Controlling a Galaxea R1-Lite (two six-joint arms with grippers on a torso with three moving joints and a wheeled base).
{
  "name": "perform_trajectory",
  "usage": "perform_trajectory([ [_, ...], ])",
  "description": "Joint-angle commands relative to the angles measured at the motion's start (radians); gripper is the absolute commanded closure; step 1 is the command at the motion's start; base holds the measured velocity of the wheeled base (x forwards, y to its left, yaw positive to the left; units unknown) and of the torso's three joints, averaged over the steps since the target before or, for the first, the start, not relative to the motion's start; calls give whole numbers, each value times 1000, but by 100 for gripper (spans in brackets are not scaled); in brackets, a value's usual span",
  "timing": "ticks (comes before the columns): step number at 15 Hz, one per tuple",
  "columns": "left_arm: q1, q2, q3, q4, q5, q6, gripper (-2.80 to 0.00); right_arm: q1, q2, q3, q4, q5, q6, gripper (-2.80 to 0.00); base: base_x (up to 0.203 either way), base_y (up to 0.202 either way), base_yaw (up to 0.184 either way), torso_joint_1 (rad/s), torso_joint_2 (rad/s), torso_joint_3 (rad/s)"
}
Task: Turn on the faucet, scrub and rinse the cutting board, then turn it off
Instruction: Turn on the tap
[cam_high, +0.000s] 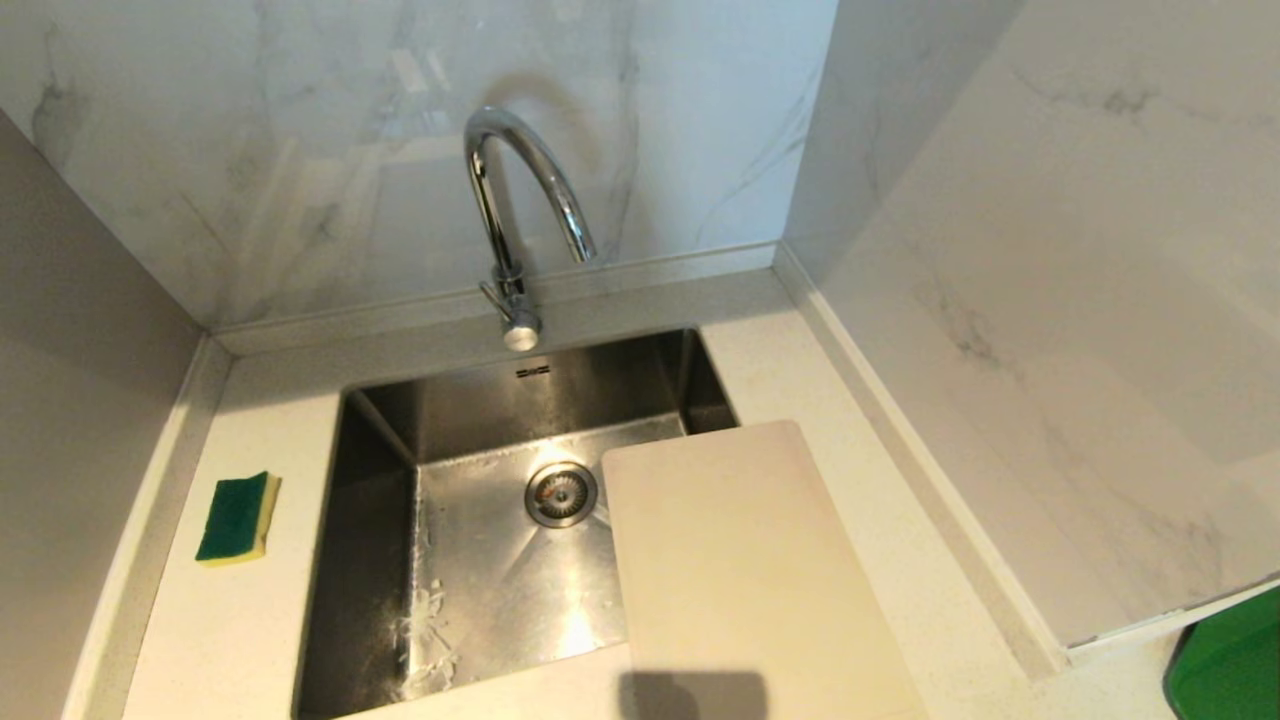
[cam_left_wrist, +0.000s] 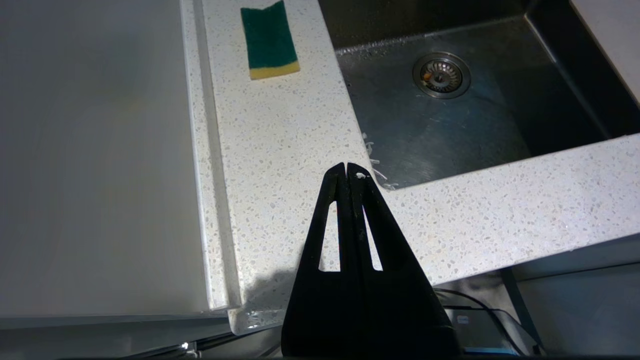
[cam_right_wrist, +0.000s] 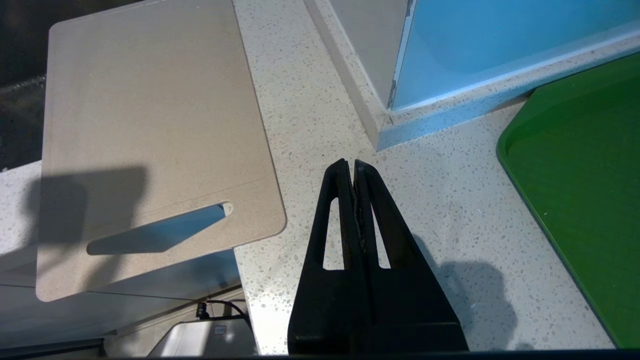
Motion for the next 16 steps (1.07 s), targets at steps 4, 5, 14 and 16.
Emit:
perform_trajectory([
  [4, 0, 2, -1, 1, 0, 0, 0, 0, 0, 0, 1, 0, 1, 0, 0, 0, 0, 0, 0, 0],
  [5, 0, 2, 0, 1, 0, 0, 0, 0, 0, 0, 1, 0, 1, 0, 0, 0, 0, 0, 0, 0],
  [14, 0, 2, 5, -6, -4, 6, 0, 0, 2, 0, 1, 0, 1, 0, 0, 0, 0, 0, 0, 0],
  [16, 0, 2, 7, -10, -1, -4, 0, 0, 0, 0, 1, 0, 1, 0, 0, 0, 0, 0, 0, 0],
])
